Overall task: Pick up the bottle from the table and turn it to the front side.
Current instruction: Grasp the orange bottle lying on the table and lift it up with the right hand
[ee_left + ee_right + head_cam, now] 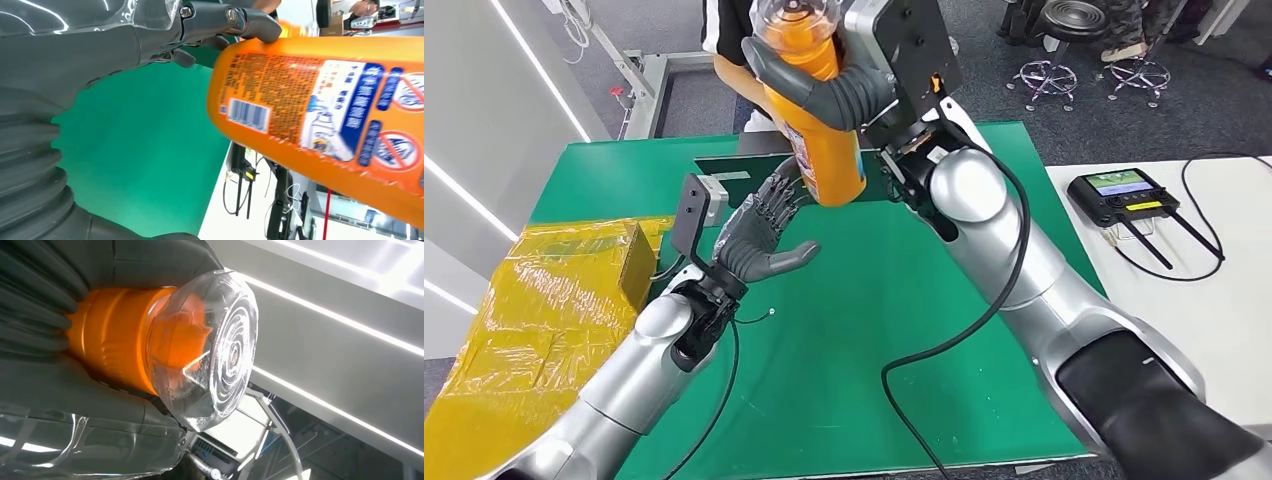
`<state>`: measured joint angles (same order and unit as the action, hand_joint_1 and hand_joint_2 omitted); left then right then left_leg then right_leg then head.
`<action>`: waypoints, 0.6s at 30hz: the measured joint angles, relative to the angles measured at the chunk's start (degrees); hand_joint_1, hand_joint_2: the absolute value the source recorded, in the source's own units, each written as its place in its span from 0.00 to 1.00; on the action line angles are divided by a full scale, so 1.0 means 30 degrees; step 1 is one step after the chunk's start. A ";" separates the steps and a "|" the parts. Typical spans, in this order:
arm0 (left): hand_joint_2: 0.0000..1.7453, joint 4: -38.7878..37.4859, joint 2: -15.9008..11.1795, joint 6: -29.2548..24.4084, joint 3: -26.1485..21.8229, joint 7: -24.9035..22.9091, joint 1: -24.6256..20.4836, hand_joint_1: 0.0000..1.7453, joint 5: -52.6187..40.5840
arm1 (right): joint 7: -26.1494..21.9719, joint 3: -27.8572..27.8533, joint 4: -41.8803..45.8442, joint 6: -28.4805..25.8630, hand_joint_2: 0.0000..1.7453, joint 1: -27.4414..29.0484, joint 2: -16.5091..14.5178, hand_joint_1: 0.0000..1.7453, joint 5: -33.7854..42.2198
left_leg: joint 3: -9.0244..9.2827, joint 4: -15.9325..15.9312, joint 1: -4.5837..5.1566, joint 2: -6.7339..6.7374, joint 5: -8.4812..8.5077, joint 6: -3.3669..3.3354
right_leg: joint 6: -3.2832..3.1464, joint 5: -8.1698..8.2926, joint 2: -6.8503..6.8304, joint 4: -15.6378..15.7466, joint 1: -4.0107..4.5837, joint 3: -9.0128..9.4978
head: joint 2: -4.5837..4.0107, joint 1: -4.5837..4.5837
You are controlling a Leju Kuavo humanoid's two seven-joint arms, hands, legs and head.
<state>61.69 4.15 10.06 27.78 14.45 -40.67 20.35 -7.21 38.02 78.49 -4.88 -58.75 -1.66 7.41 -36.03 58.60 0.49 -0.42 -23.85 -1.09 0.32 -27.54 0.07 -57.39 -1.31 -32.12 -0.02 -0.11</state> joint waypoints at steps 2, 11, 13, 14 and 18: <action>1.00 -0.0058 0.0069 -0.0364 0.0005 0.0066 -0.0114 0.00 -0.0105 | -0.0071 -0.0184 0.0131 0.0036 1.00 0.0254 -0.0080 0.82 0.0057 | -0.0001 0.0000 -0.0001 0.0000 0.0000 0.0000 | 0.0000 0.0000 0.0000 0.0000 0.0000 0.0000 | 0.0000 0.0000; 1.00 -0.2067 0.0736 -0.3890 0.0311 0.0843 -0.1530 0.00 -0.2767 | 0.0118 -0.0597 0.0643 0.0565 1.00 0.1402 -0.1015 0.80 -0.0869 | -0.0005 -0.0004 -0.0004 -0.0021 -0.0002 0.0002 | 0.0000 -0.0002 -0.0018 -0.0002 0.0005 0.0001 | 0.0000 0.0000; 1.00 -0.2381 0.0834 -0.3595 0.0308 0.0978 -0.1593 0.00 -0.2703 | 0.0115 -0.0745 0.0685 0.0647 1.00 0.1582 -0.1058 0.79 -0.0692 | -0.0006 -0.0004 -0.0003 -0.0021 -0.0001 0.0002 | 0.0001 -0.0002 -0.0016 -0.0002 0.0004 0.0005 | 0.0000 -0.0002; 1.00 -0.2470 0.0883 -0.3403 0.0308 0.1007 -0.1587 0.00 -0.2619 | 0.0108 -0.0811 0.0690 0.0677 1.00 0.1672 -0.1064 0.80 -0.0567 | -0.0007 -0.0004 0.0000 -0.0020 -0.0002 0.0002 | 0.0001 -0.0002 -0.0015 -0.0002 0.0002 0.0007 | 0.0000 -0.0002; 1.00 -0.2566 0.1042 -0.2739 0.0312 0.0734 -0.1458 0.48 -0.1872 | 0.0029 -0.0925 0.0609 0.0689 1.00 0.1896 -0.1066 0.71 0.0010 | -0.0007 -0.0003 0.0004 -0.0021 -0.0001 0.0002 | 0.0001 -0.0002 -0.0015 0.0000 -0.0001 0.0007 | 0.0000 -0.0005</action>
<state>53.99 7.27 1.85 28.71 16.66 -45.05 14.73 -7.13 35.24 80.32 -2.81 -53.06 -4.85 7.45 -36.05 58.60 0.50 -0.48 -23.85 -1.08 0.32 -27.54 0.02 -57.39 -1.31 -32.10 -0.02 -0.13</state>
